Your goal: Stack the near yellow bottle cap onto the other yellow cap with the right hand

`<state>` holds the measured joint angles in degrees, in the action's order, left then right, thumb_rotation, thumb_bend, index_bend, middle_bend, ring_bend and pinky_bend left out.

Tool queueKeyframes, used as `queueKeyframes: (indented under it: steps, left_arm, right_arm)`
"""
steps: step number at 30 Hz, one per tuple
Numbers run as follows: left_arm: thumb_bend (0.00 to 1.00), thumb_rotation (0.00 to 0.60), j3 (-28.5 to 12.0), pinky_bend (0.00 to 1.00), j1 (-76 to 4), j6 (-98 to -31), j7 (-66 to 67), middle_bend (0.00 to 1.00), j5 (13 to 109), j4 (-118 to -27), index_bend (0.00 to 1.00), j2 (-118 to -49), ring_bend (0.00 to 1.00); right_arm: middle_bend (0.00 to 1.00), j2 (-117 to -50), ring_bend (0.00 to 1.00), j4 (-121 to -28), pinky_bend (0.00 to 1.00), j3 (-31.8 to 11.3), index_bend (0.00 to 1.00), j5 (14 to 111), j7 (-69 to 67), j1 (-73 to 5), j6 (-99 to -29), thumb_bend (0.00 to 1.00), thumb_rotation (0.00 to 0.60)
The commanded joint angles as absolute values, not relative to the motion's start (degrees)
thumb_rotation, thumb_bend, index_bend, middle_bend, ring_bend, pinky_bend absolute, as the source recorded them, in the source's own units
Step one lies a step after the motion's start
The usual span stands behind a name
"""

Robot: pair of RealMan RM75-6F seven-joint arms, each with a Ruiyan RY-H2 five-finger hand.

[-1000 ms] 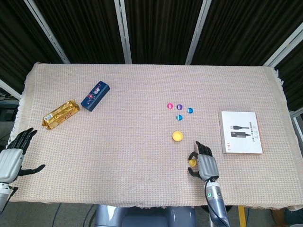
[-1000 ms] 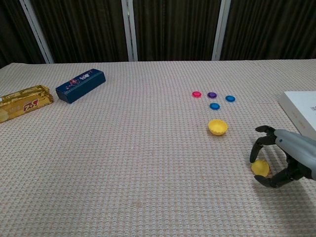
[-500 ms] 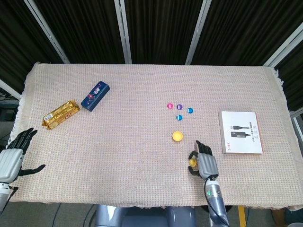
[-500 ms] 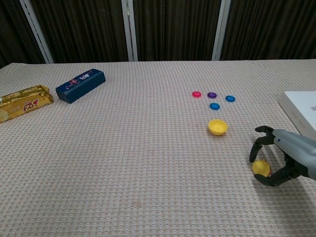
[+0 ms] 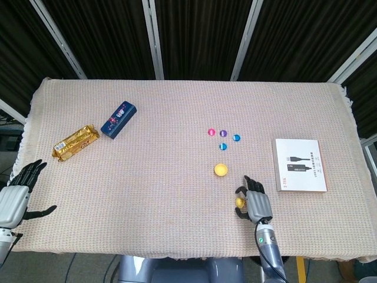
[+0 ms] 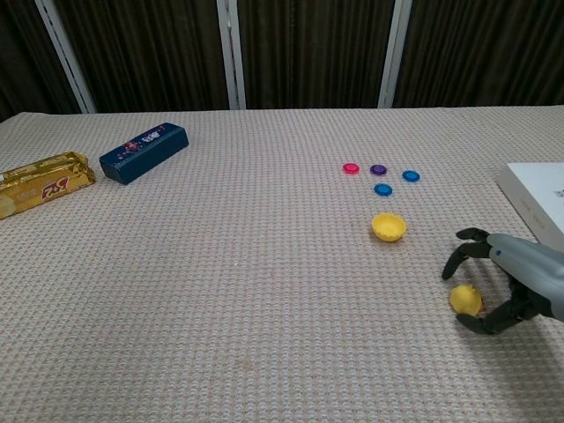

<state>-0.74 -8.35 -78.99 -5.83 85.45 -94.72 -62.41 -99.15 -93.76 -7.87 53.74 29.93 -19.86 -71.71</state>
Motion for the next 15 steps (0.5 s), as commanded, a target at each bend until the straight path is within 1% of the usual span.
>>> queueKeyframes:
  steps: [1, 4, 10, 15]
  left_arm:
    - [0.04, 0.6, -0.7, 0.17, -8.4, -79.0, -5.8, 0.0, 85.5, -94.7, 0.0, -62.4, 0.0]
    - [0.04, 0.6, -0.7, 0.17, -8.4, -78.9, -5.9, 0.0, 85.5, -94.7, 0.0, -62.4, 0.0]
    - [0.04, 0.6, -0.7, 0.17, -8.4, -78.9, -5.8, 0.0, 85.5, -94.8, 0.0, -62.4, 0.0]
    - [0.04, 0.6, -0.7, 0.17, -8.4, -78.9, -5.9, 0.0, 85.5, -94.8, 0.0, -62.3, 0.0]
  right_arm:
    - [0.0, -99.0, 0.0, -93.6, 0.0, -8.0, 0.32, 53.2, 30.0, -20.0, -71.5, 0.28, 0.6]
    - [0.0, -99.0, 0.0, -93.5, 0.0, -8.1, 0.34, 53.2, 30.1, -20.1, -71.5, 0.28, 0.6]
    - [0.0, -99.2, 0.0, -93.1, 0.0, -8.2, 0.42, 53.3, 29.9, -20.0, -72.2, 0.28, 0.6]
    - [0.0, -99.3, 0.0, -92.6, 0.0, -8.4, 0.45, 53.4, 29.8, -19.8, -72.7, 0.28, 0.6]
